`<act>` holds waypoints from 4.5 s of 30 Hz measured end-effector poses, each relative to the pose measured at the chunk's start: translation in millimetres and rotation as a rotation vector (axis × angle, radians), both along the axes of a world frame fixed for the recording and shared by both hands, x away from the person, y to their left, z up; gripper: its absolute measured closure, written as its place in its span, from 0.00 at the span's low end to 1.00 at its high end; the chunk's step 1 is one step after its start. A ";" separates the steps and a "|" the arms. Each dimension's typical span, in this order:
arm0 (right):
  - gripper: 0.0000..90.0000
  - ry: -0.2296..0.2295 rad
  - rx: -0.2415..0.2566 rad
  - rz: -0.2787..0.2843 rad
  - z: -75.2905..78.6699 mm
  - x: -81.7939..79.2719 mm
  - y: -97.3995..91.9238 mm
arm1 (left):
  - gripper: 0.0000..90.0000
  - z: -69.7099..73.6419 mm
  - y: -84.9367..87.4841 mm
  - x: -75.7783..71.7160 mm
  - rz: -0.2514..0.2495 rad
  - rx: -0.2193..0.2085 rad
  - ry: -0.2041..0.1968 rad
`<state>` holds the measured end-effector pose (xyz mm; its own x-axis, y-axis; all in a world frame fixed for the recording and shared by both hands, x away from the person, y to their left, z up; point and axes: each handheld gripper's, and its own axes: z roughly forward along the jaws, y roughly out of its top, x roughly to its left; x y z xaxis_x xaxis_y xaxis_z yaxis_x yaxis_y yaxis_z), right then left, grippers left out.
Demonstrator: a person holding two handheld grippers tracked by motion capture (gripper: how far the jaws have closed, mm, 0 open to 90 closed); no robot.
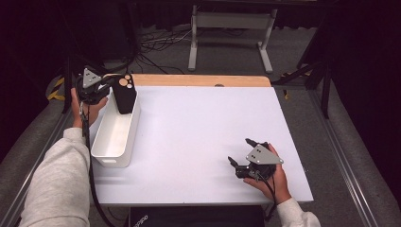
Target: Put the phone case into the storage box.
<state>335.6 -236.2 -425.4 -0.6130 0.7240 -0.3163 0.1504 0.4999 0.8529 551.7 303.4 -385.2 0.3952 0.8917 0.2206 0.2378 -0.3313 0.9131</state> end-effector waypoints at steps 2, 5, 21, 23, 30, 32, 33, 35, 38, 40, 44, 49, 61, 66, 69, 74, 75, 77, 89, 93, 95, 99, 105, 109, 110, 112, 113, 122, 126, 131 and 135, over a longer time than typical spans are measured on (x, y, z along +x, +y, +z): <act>0.18 0.004 0.001 0.006 0.5 0.0 -0.2 | 0.86 -2.4 1.2 1.2 -0.008 -0.006 0.011; 0.18 0.005 -0.004 0.003 0.3 0.1 0.0 | 0.87 -2.9 0.3 1.9 -0.012 0.001 0.017; 0.18 0.000 -0.006 0.008 3.9 -1.4 0.1 | 0.83 4.6 -3.6 -11.2 -0.037 -0.013 -0.001; 0.18 -0.004 -0.005 0.011 4.0 -1.5 0.1 | 0.83 8.0 -4.6 -14.4 -0.035 -0.005 -0.011; 0.18 0.001 -0.007 0.031 2.6 -3.3 2.8 | 0.80 18.2 -6.7 -25.3 -0.053 -0.011 -0.033; 0.18 0.003 -0.002 0.031 2.7 -3.4 3.1 | 0.76 19.7 -6.9 -29.8 -0.063 -0.033 -0.039; 0.18 0.003 -0.002 0.031 2.7 -3.4 3.1 | 0.76 19.7 -6.9 -29.8 -0.063 -0.033 -0.039; 0.18 0.001 0.001 0.031 3.0 -3.3 3.0 | 0.75 20.0 -7.6 -33.1 -0.071 -0.036 -0.044; 0.18 0.001 0.004 0.030 3.4 -3.2 2.3 | 0.71 20.2 -8.1 -37.2 -0.071 -0.039 -0.051; 0.18 0.000 0.005 0.028 3.5 -3.0 2.2 | 0.67 20.3 -6.7 -39.8 -0.084 -0.062 -0.051; 0.18 -0.001 0.010 0.027 3.6 -2.5 2.8 | 0.63 20.4 -4.7 -45.2 -0.091 -0.076 -0.059; 0.18 0.001 0.010 0.029 2.9 -1.9 4.0 | 0.51 20.4 -3.9 -50.3 -0.091 -0.074 -0.066; 0.17 -0.002 0.018 0.035 4.7 -2.4 5.3 | 0.18 24.4 -9.4 -67.1 -0.109 -0.061 -0.064; 0.16 -0.007 0.020 0.041 6.7 -3.5 5.5 | 0.11 30.0 -9.6 -75.8 -0.129 -0.084 -0.066; 0.16 -0.012 0.023 0.040 7.9 -3.9 4.7 | 0.08 31.8 -11.6 -79.8 -0.138 -0.092 -0.067; 0.16 -0.010 0.027 0.038 8.8 -4.0 3.0 | 0.06 34.6 -13.4 -87.2 -0.162 -0.128 -0.068; 0.16 -0.011 0.028 0.039 8.8 -4.1 2.8 | 0.06 35.1 -14.0 -89.5 -0.167 -0.135 -0.068; 0.16 -0.011 0.026 0.039 8.9 -4.2 2.6 | 0.06 35.6 -15.2 -91.9 -0.186 -0.141 -0.066; 0.16 -0.018 0.034 0.041 9.0 -4.1 3.3 | 0.04 36.9 -19.9 -112.5 -0.249 -0.157 -0.095; 0.16 -0.023 0.040 0.041 9.3 -4.8 3.8 | 0.05 37.1 -23.5 -116.8 -0.260 -0.153 -0.104; 0.16 -0.024 0.039 0.045 9.1 -4.8 4.4 | 0.05 37.0 -25.9 -118.9 -0.270 -0.150 -0.104; 0.16 -0.020 0.035 0.046 8.4 -4.4 5.0 | 0.05 36.0 -29.0 -122.9 -0.277 -0.136 -0.106; 0.16 -0.017 0.034 0.049 6.4 -3.9 5.8 | 0.06 33.9 -34.6 -130.4 -0.290 -0.133 -0.101; 0.16 -0.015 0.030 0.047 5.0 -3.9 6.2 | 0.06 34.1 -38.6 -134.6 -0.305 -0.130 -0.113; 0.15 -0.013 0.031 0.049 4.8 -4.0 5.9 | 0.06 34.8 -40.6 -136.6 -0.307 -0.123 -0.117; 0.16 -0.013 0.036 0.044 4.9 -4.1 5.4 | 0.06 35.7 -42.4 -138.7 -0.314 -0.122 -0.120; 0.16 -0.012 0.036 0.045 4.9 -4.1 5.2 | 0.06 35.9 -43.2 -139.7 -0.318 -0.121 -0.121; 0.16 -0.004 0.032 0.044 3.5 -5.0 4.3 | 0.06 35.3 -46.4 -151.0 -0.330 -0.142 -0.124; 0.16 -0.006 0.032 0.046 4.1 -5.5 5.1 | 0.06 36.2 -50.3 -156.8 -0.347 -0.142 -0.131; 0.16 -0.009 0.027 0.043 4.3 -5.5 5.5 | 0.06 35.3 -54.5 -160.8 -0.360 -0.138 -0.130; 0.16 -0.014 0.029 0.042 5.2 -6.3 5.5 | 0.06 34.3 -58.7 -164.0 -0.363 -0.137 -0.127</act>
